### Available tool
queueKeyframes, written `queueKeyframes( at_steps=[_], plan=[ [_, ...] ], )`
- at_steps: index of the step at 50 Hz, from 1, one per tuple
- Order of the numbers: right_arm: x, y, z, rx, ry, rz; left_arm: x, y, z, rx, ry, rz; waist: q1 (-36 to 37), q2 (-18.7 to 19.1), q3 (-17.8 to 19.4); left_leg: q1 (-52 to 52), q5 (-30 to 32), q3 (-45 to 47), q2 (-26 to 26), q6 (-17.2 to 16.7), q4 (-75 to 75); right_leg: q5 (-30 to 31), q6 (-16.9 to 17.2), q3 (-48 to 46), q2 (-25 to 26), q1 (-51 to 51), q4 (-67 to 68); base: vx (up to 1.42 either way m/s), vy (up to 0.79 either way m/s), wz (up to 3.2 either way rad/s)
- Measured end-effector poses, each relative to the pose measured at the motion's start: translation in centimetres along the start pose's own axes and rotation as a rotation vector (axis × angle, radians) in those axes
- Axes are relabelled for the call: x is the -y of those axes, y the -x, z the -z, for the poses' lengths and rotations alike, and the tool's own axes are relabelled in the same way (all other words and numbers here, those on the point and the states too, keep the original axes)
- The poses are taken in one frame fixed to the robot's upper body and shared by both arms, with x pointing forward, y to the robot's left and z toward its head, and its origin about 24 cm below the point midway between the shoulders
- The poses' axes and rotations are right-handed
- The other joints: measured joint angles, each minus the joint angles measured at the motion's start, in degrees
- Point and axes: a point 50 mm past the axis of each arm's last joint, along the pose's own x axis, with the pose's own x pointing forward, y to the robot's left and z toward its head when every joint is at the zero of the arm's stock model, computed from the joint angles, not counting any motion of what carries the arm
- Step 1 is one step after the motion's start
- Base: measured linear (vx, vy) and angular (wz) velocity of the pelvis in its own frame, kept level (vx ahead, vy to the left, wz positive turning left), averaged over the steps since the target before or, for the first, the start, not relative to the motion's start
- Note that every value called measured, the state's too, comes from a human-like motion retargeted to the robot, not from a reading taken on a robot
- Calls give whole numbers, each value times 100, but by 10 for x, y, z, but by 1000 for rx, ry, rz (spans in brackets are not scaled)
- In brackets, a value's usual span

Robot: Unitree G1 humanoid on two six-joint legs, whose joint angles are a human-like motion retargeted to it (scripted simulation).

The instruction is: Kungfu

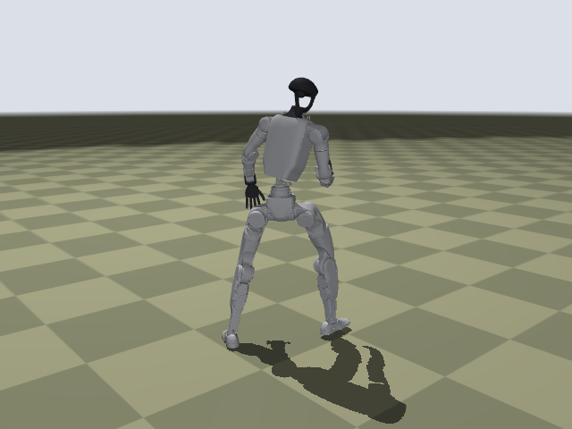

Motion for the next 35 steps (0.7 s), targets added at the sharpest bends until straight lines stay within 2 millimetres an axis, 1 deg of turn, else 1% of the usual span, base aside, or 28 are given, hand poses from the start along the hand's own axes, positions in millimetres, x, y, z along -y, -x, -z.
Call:
queueKeyframes(
  at_steps=[2, 3, 5, 6, 7, 8, 10, 12, 13, 15, 17, 18, 20, 21, 22, 23, 24, 25, 27, 28, 29, 30, 32, 33, 35],
  plan=[
    [27, 20, 0, -37, -87, 93, -6, 5, -11, 150, 76, -38, 61, -233, -263, -230, -35, -356, -576, -128, 4, 404, 319, -42, -429, 132, -264, 29, 83, 121],
    [43, 35, 2, -71, -143, 137, -7, 8, -15, 234, 126, -51, 131, -365, -379, -355, -232, -583, -845, -128, 185, 665, 542, -38, -560, 293, -464, 40, 64, 100],
    [62, 71, 11, -151, -255, 205, -4, 9, -17, 365, 246, -79, 214, -545, -550, -464, -523, -764, -1103, -128, 341, 1286, 1037, -103, -659, 683, -941, 39, 47, 54],
    [63, 96, 20, -202, -355, 226, 0, 9, -14, 439, 371, -100, 333, -487, -813, -684, -457, -558, -920, -128, 204, 1976, 1061, -183, -361, 601, -1533, 28, 47, 17],
    [61, 118, 27, -239, -444, 247, 5, 9, -11, 510, 489, -109, 359, -451, -972, -800, -444, -496, -827, -127, 109, 2399, 1077, -215, -163, 657, -1943, 32, 54, 62],
    [60, 136, 32, -264, -511, 272, 9, 7, -13, 581, 587, -96, 198, -459, -922, -709, -539, -722, -910, -126, 99, 2285, 1077, -148, -165, 989, -1990, 44, 67, 141],
    [48, 173, 44, -307, -666, 336, 22, 4, -10, 736, 830, -62, -79, -550, -974, -536, -453, -1096, -1358, 68, -231, 1533, 773, 602, -158, 1522, -1981, 48, 73, 178],
    [31, 212, 53, -310, -813, 444, 38, 2, -4, 856, 1029, -50, -21, -501, -1164, -385, -139, -1175, -1395, 249, -846, 418, 87, 1443, 475, 1616, -1558, 42, 41, 115],
    [22, 233, 56, -304, -875, 516, 47, 1, -1, 896, 1097, -46, 160, -477, -1317, -307, -42, -1100, -1392, 329, -1119, -18, -112, 1760, 795, 1573, -1268, 47, 28, 63],
    [-2, 276, 57, -280, -977, 672, 68, -1, 10, 915, 1198, -47, 682, -475, -1670, -165, 75, -869, -1435, 456, -1590, -632, -309, 2048, 1370, 1465, -727, 49, 15, 35],
    [-33, 306, 57, -246, -1068, 802, 87, 3, 28, 896, 1266, -60, 888, -513, -1925, -85, 65, -806, -1512, 463, -1928, -1139, -360, 1959, 1970, 1326, -279, 46, 17, 69],
    [-50, 313, 58, -239, -1115, 843, 98, 7, 40, 892, 1307, -76, 828, -569, -2003, -70, 23, -835, -1559, 457, -2006, -1381, -414, 1885, 2278, 1249, -97, 32, 7, 59],
    [-85, 321, 62, -222, -1211, 905, 131, 14, 62, 897, 1412, -100, 721, -790, -2175, -116, -39, -823, -1765, 433, -2049, -1757, -384, 1886, 2725, 1137, -71, 23, 4, 14],
    [-101, 322, 65, -218, -1255, 934, 150, 14, 68, 910, 1486, -106, 626, -957, -2265, -139, -58, -780, -1956, 415, -2026, -1727, -321, 1887, 2798, 1149, -372, 24, 15, -8],
    [-117, 322, 68, -220, -1304, 964, 170, 14, 74, 920, 1565, -112, 532, -1092, -2334, -137, -71, -744, -2105, 409, -2007, -1627, -478, 1855, 2874, 1154, -664, 25, 20, -1],
    [-134, 323, 71, -235, -1362, 993, 189, 14, 77, 924, 1654, -114, 442, -1160, -2364, -85, -70, -720, -2171, 429, -1999, -1384, -1074, 1756, 2957, 1147, -941, 19, 18, -34],
    [-150, 323, 76, -253, -1442, 1023, 203, 12, 79, 927, 1739, -119, 484, -1206, -2409, -73, -68, -615, -2216, 477, -1982, -1242, -1360, 1597, 2893, 1261, -1086, 11, 19, -87],
    [-164, 322, 80, -275, -1532, 1054, 216, 9, 78, 929, 1823, -125, 593, -1240, -2463, -80, -66, -470, -2248, 538, -1961, -1151, -1491, 1408, 2756, 1435, -1167, 8, 27, -106],
    [-158, 321, 80, -222, -1605, 1011, 221, 3, 78, 910, 1919, -146, 681, -1300, -2442, -126, 84, -452, -2373, 693, -1930, -1179, -922, 1985, 2809, 1326, -962, 10, 36, -43],
    [-153, 323, 80, -246, -1600, 982, 219, 1, 77, 893, 1933, -142, 699, -1272, -2421, -109, 111, -476, -2402, 719, -1930, -1128, -635, 2552, 2976, 1245, -956, 14, 39, 14],
    [-145, 326, 80, -275, -1571, 956, 215, -2, 76, 869, 1919, -131, 752, -1221, -2407, -115, 122, -452, -2395, 741, -1908, -1053, -348, 2568, 2900, 1253, -984, 14, 41, 25],
    [-136, 329, 79, -306, -1530, 931, 210, -4, 74, 842, 1890, -117, 823, -1158, -2397, -133, 123, -403, -2370, 761, -1875, -966, -60, 2308, 2703, 1305, -1030, 9, 49, -1],
    [-104, 335, 78, -423, -1360, 878, 190, -13, 65, 750, 1725, -55, 1147, -993, -2305, -118, 115, -207, -2423, 922, -1897, -1087, 389, 2217, 2683, 1355, -960, -2, 57, -33],
    [-89, 334, 78, -485, -1264, 840, 178, -18, 57, 697, 1610, -21, 1313, -901, -2209, -105, 126, -125, -2421, 979, -1906, -1151, 574, 2192, 2723, 1328, -881, -16, 54, -32],
    [-64, 325, 80, -600, -1085, 728, 148, -25, 41, 616, 1343, 16, 1404, -752, -2002, -146, 163, -116, -2364, 1032, -1842, -1253, 919, 1750, 2593, 1296, -810, -28, 40, -14]
  ],
)
